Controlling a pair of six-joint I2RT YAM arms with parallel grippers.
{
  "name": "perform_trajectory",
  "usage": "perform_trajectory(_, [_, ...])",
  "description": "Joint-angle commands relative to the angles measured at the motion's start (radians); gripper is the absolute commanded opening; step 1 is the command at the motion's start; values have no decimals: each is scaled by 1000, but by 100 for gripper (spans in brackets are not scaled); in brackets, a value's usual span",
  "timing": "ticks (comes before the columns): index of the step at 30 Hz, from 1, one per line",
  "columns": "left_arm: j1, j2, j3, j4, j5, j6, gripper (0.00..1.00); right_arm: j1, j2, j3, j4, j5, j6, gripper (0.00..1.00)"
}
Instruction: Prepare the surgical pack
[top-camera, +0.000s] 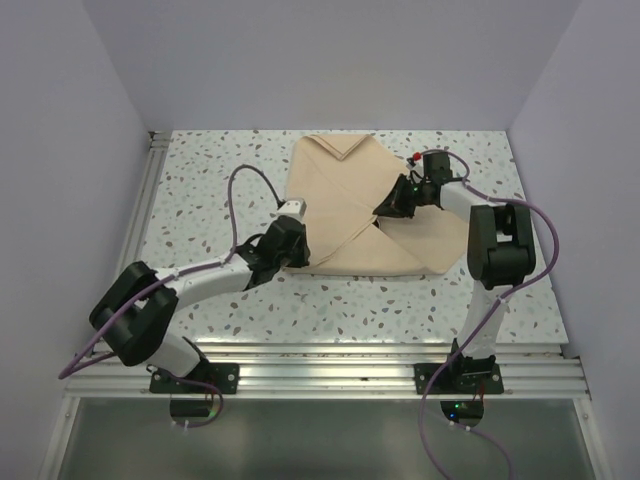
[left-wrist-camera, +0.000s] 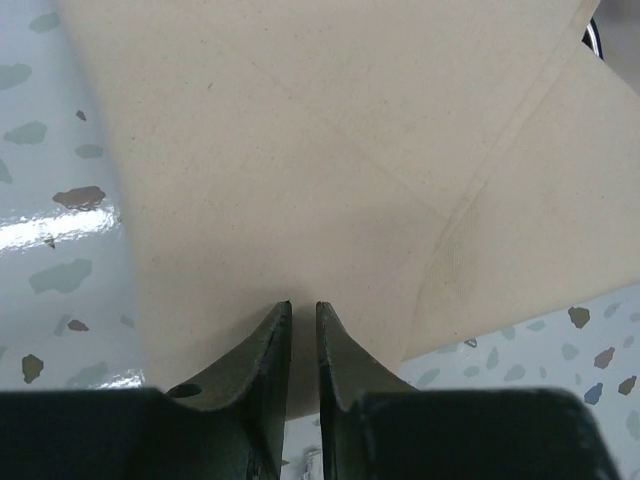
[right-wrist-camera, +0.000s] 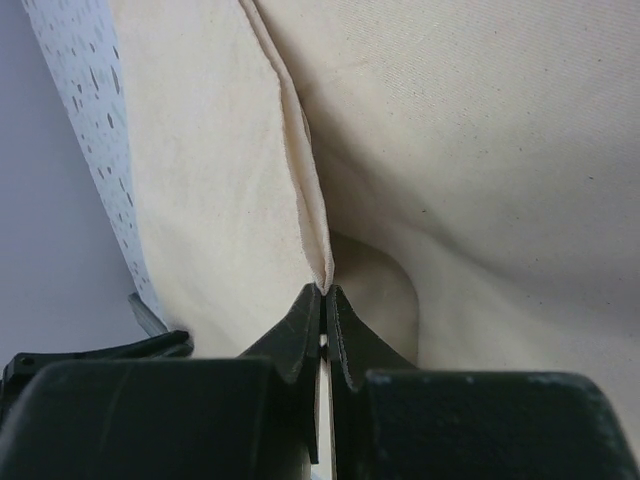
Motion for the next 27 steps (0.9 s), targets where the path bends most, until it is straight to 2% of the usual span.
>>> perform_trajectory(1, [-2, 53, -9, 91, 48, -34, 19, -6, 6, 26, 32, -4, -18, 0])
perform_trajectory(6, [-4, 63, -44, 111, 13, -54, 16, -9, 15, 28, 33, -4, -18, 0])
perform_trajectory(13, [-4, -115, -82, 96, -28, -45, 21, -9, 18, 41, 33, -5, -11, 0])
perform_trajectory(18, [-4, -169, -42, 44, 15, -25, 20, -11, 17, 41, 32, -5, -13, 0])
perform_trajectory(22, [-4, -152, -45, 45, 64, -28, 13, -11, 17, 38, 32, -5, -14, 0])
perform_trajectory(23, [-4, -147, -55, 58, 71, -37, 8, -12, 18, 38, 30, -5, -13, 0])
perform_trajectory(27, [-4, -89, -114, 162, 111, -67, 1, -12, 18, 37, 30, -4, -14, 0])
